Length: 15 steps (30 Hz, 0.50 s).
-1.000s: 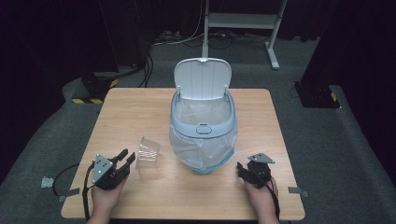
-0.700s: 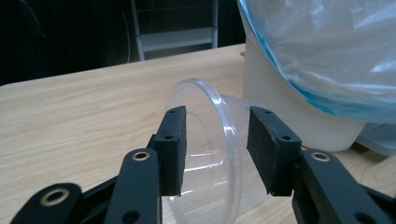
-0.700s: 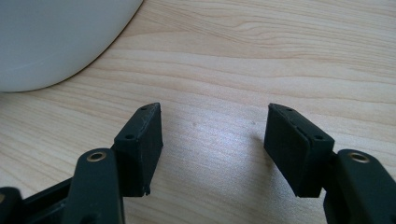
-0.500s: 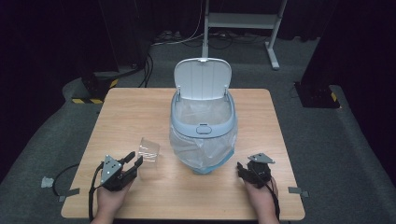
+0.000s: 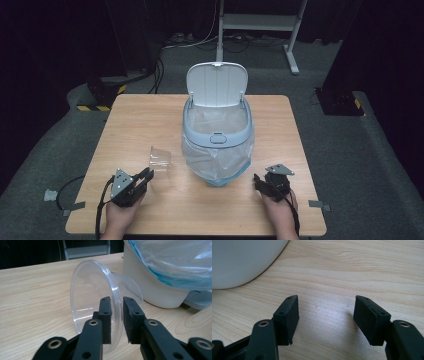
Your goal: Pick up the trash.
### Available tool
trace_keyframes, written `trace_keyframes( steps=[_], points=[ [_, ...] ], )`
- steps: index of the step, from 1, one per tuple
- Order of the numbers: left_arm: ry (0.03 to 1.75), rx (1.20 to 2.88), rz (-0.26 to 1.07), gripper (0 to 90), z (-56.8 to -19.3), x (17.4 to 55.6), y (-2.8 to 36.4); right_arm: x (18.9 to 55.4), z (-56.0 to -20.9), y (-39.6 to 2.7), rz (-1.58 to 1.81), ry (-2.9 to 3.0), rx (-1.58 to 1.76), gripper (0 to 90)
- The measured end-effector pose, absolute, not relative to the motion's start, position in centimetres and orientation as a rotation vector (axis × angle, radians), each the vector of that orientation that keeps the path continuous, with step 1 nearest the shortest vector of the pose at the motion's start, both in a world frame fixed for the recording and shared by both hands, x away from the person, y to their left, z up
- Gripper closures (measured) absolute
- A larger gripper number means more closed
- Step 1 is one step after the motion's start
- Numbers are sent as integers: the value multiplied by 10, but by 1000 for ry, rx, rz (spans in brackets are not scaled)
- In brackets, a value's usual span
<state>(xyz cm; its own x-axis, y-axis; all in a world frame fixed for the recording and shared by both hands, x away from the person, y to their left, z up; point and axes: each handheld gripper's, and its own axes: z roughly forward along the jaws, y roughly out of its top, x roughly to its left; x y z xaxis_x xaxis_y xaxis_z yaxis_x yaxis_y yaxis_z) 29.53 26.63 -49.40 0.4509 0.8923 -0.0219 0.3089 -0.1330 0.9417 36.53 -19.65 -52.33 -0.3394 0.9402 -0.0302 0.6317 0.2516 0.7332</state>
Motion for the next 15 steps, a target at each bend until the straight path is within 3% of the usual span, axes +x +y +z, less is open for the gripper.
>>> trace_keyframes(
  steps=[15],
  points=[
    [1046,1651,714,827,-492,291,270,365,-523,-197,876,2064,1423,372]
  ],
)
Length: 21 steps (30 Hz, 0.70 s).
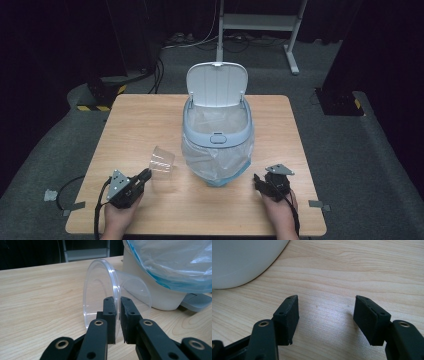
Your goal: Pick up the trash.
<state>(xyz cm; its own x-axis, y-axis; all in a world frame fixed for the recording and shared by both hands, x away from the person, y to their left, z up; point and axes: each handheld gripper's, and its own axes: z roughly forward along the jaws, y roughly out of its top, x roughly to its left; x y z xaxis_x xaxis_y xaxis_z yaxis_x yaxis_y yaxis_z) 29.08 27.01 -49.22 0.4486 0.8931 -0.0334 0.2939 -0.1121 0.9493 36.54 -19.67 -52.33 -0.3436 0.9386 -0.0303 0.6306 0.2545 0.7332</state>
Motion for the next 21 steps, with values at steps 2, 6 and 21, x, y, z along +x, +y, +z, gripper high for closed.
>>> trace_keyframes(
  steps=[2,6,21],
  points=[
    [1044,1642,722,828,-491,291,271,365,-523,-196,875,2063,1424,372],
    [1046,1629,735,828,-489,291,271,365,-523,-196,875,2063,1423,372],
    [1031,1602,750,829,-478,294,273,366,-524,-197,878,2060,1440,344]
  ],
)
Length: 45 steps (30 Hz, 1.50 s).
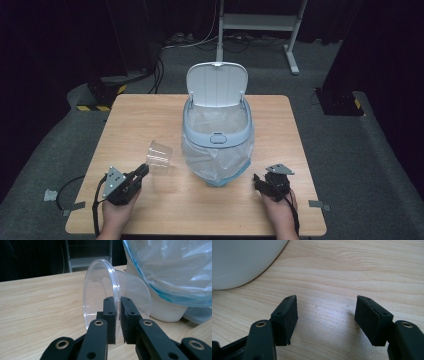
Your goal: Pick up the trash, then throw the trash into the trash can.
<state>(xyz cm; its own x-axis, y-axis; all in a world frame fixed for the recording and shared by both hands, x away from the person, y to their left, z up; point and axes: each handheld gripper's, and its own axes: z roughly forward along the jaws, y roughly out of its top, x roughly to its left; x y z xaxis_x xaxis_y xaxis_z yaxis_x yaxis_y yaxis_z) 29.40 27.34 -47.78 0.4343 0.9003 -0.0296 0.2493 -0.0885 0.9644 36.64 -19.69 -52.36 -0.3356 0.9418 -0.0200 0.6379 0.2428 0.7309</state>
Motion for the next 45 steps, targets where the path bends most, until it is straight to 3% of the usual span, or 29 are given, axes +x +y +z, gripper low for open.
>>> trace_keyframes(
  steps=[8,45],
  points=[
    [1002,1581,763,829,-466,293,274,367,-524,-197,871,2055,1454,307],
    [863,1439,844,828,-397,291,268,367,-524,-197,873,2053,1455,306]
  ],
)
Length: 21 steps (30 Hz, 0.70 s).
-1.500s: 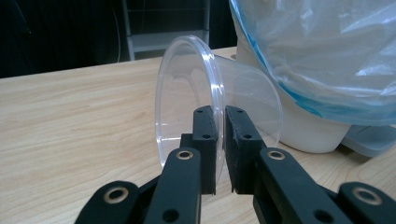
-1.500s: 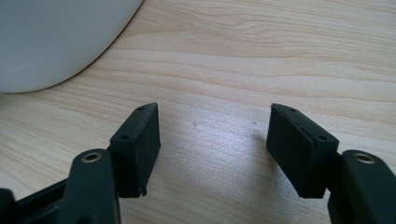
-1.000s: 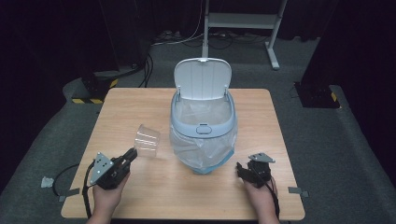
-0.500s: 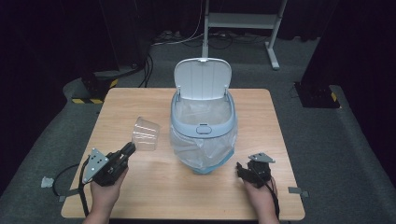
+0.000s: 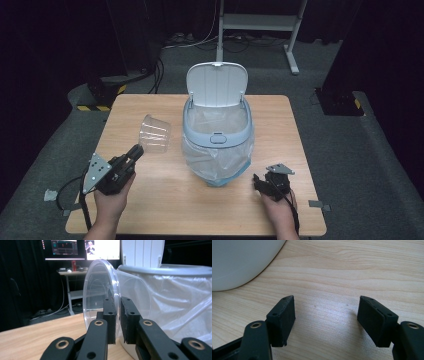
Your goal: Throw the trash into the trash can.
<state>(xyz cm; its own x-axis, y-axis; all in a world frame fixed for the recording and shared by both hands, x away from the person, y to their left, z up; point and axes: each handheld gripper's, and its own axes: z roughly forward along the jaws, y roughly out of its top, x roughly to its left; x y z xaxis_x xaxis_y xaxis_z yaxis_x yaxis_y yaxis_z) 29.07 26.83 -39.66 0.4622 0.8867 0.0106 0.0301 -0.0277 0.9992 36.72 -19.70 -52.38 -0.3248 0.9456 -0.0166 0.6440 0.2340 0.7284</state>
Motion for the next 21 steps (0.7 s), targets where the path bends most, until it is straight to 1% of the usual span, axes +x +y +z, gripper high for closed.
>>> trace_keyframes(
  steps=[13,21],
  points=[
    [817,1393,868,829,-374,293,264,367,-524,-197,873,2053,1455,306],
    [767,1381,879,829,-357,297,255,367,-524,-197,873,2053,1455,306]
  ],
)
